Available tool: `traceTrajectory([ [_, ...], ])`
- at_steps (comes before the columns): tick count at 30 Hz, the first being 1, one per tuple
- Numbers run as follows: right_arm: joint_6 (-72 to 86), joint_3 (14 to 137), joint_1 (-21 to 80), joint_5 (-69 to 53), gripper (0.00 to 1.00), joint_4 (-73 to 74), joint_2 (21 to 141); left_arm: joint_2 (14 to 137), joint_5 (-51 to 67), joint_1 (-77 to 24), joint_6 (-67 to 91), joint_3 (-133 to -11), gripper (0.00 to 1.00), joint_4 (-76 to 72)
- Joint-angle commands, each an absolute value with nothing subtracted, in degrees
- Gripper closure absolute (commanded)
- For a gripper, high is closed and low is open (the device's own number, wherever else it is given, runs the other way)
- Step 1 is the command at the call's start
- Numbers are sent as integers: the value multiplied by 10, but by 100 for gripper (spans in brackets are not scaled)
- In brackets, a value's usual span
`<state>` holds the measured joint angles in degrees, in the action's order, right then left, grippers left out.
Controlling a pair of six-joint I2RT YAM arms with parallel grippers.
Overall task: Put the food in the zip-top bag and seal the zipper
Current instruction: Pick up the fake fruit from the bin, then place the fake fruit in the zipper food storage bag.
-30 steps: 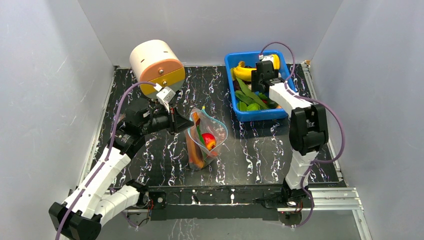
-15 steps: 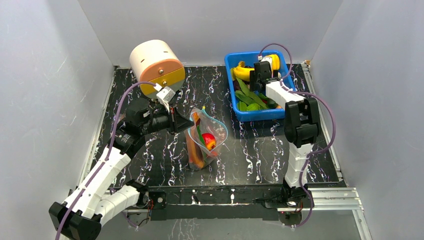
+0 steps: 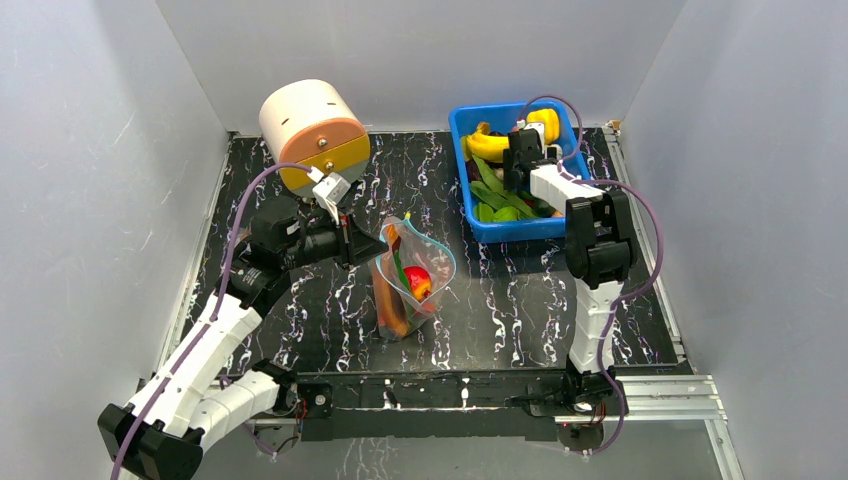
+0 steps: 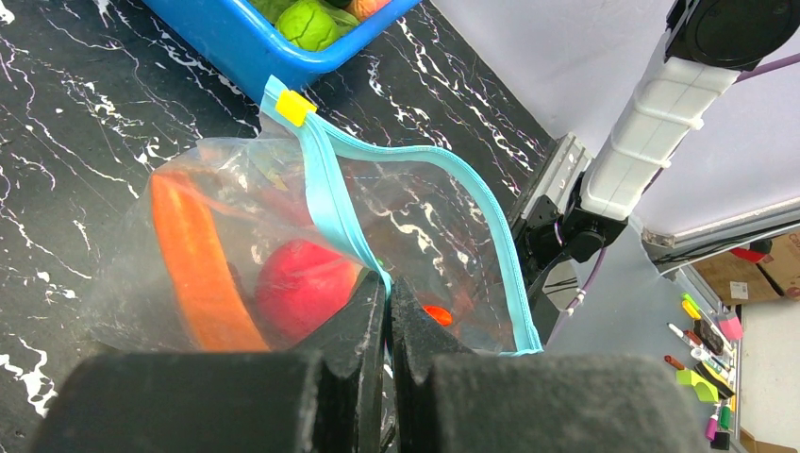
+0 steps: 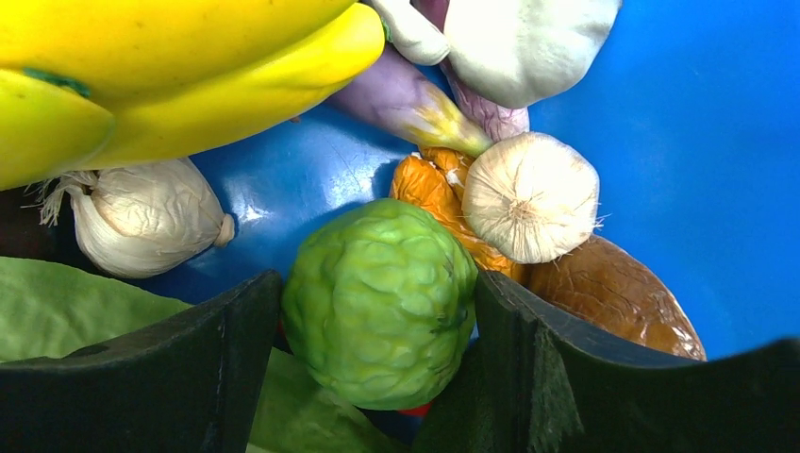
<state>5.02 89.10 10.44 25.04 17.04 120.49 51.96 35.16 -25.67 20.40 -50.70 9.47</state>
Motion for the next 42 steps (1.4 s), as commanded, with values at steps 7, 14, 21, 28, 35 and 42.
traceTrajectory([
  [7,44,906,103,251,57,152,1177,506,361,-258,205,-522,100,86],
  [14,50,895,103,240,64,158,1140,508,335,-258,208,-535,100,100],
  [21,59,877,105,228,68,156,1093,515,309,-258,225,-549,100,111],
  [28,93,854,119,224,71,177,1028,518,258,-258,223,-582,100,154],
  [35,130,799,138,164,71,180,923,532,215,-258,225,-606,100,193],
  [42,156,740,185,107,71,180,804,544,191,-258,265,-612,100,193],
])
